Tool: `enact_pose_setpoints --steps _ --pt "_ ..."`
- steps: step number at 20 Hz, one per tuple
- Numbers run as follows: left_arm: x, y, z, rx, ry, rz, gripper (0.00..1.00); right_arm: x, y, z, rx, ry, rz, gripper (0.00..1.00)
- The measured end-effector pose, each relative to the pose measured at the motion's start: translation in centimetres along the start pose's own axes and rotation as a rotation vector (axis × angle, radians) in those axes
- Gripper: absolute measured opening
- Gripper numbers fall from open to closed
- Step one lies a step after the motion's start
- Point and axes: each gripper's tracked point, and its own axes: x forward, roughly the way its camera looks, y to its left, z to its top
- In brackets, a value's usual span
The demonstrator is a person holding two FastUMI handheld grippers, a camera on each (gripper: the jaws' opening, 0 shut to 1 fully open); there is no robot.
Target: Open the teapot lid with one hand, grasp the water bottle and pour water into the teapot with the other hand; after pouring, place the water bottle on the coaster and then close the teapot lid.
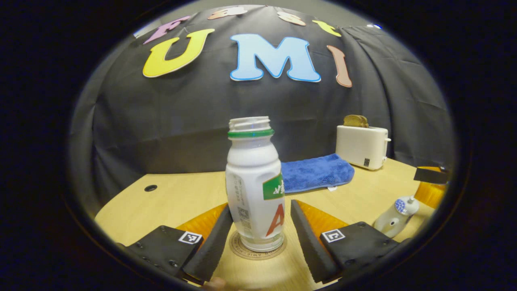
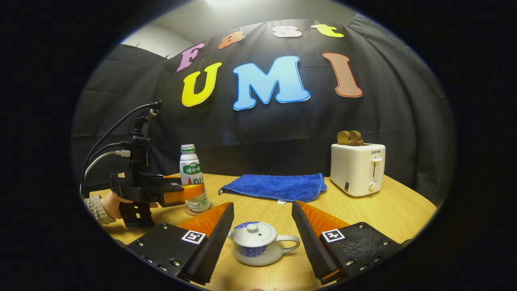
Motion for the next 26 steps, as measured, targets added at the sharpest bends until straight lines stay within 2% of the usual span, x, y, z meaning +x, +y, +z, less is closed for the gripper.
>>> enact_pose_setpoints --steps 1,4,6,10,11,13,16,18,19,20,23,26 --pt "-0.4 -0.1 0.1 -0.002 0.0 0.0 0.98 0.0 0.0 0.0 0.0 0.0 -0.002 0.89" --pt "-1.7 -0.3 0.0 -0.02 -0.003 0.004 0.98 0.0 -0.4 0.0 0.003 0.001 -0.018 0.89" --pt "-2.7 -0.1 0.0 -0.025 -0.007 0.016 0.92 0.0 -0.8 -0.2 0.012 0.008 -0.031 0.89" --pt "-4.6 0.0 -0.1 -0.015 -0.01 0.028 0.92 -0.3 -1.2 0.1 0.022 0.001 -0.047 0.89" --pt "-5.3 -0.1 -0.2 -0.02 -0.013 0.028 0.98 -0.4 -1.4 0.3 0.012 -0.004 -0.057 0.89" --pt "-6.8 -0.7 -0.2 -0.044 -0.024 0.021 0.98 -1.0 -1.6 0.6 0.013 -0.018 -0.089 0.89" --pt "-9.7 -1.6 -0.1 -0.061 -0.06 0.029 0.98 -2.4 -2.1 -0.6 0.037 0.011 -0.179 0.89" --pt "-11.7 -1.9 0.3 -0.059 -0.094 0.048 0.98 -3.6 -1.3 -0.8 0.046 0.011 -0.199 0.89" --pt "-12.7 -1.8 0.7 -0.06 -0.114 0.062 0.92 -4.2 -0.9 -0.8 0.044 0.009 -0.2 0.89" --pt "-13.7 -1.9 0.9 -0.062 -0.129 0.073 0.98 -4.9 -0.7 -0.8 0.036 0.003 -0.207 0.89" --pt "-16.3 -2.0 1.5 -0.051 -0.174 0.11 0.97 -6.9 0.6 0.3 -0.007 -0.029 -0.218 0.89" --pt "-18.0 -3.6 1.1 -0.044 -0.187 0.106 0.98 -8.3 2.3 0.9 -0.035 -0.048 -0.21 0.89"
